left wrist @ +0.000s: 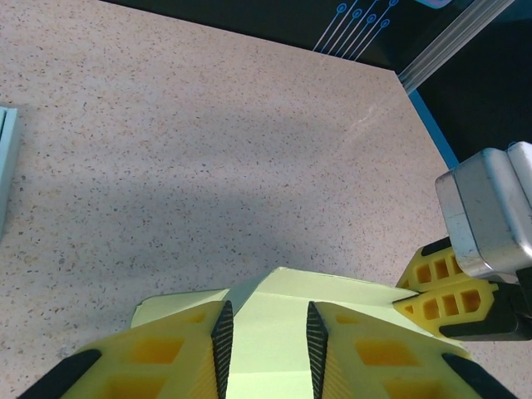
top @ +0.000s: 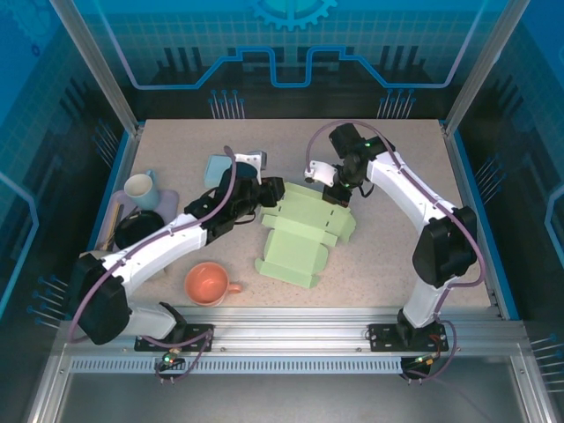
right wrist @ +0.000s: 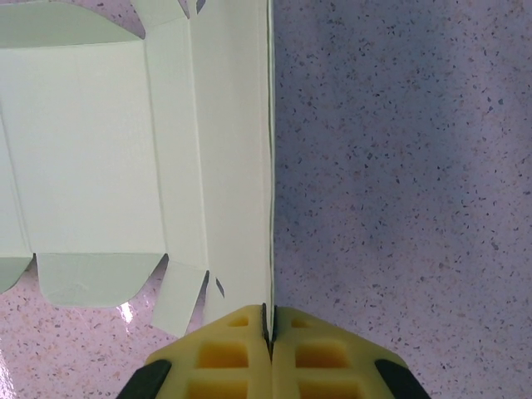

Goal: Fold the paper box

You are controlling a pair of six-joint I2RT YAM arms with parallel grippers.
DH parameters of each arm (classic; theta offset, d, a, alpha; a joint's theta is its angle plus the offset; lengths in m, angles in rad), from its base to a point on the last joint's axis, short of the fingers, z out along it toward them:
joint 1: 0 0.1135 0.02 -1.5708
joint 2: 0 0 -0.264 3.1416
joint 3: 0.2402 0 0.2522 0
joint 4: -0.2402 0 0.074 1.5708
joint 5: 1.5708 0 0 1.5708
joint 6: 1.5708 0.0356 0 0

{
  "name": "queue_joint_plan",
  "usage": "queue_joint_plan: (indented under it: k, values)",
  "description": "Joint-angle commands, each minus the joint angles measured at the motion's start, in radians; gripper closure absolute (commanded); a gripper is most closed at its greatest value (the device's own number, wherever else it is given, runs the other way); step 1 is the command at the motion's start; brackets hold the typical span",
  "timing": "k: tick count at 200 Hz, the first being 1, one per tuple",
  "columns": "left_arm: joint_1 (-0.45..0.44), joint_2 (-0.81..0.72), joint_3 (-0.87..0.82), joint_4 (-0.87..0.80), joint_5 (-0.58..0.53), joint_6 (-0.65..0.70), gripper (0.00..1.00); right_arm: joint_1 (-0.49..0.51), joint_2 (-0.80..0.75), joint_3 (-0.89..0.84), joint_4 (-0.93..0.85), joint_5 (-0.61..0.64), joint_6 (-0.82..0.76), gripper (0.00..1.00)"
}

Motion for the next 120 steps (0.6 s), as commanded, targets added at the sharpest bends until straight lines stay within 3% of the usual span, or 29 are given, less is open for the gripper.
queue_joint_plan:
  k: [1,41,120]
  values:
    - [-0.012,0.025,0.047,-0.034,-0.031,-0.009,0.68,0.006,-0.020,-0.011,0.008,-0.020,0.012,1.00]
    - [-0.014,0.061,0.051,-0.081,-0.146,0.028,0.66,0.007,-0.029,-0.016,0.018,-0.026,0.016,1.00]
    - [-0.059,0.102,0.060,0.017,0.034,0.063,0.67,0.012,-0.030,-0.033,0.045,-0.019,0.017,1.00]
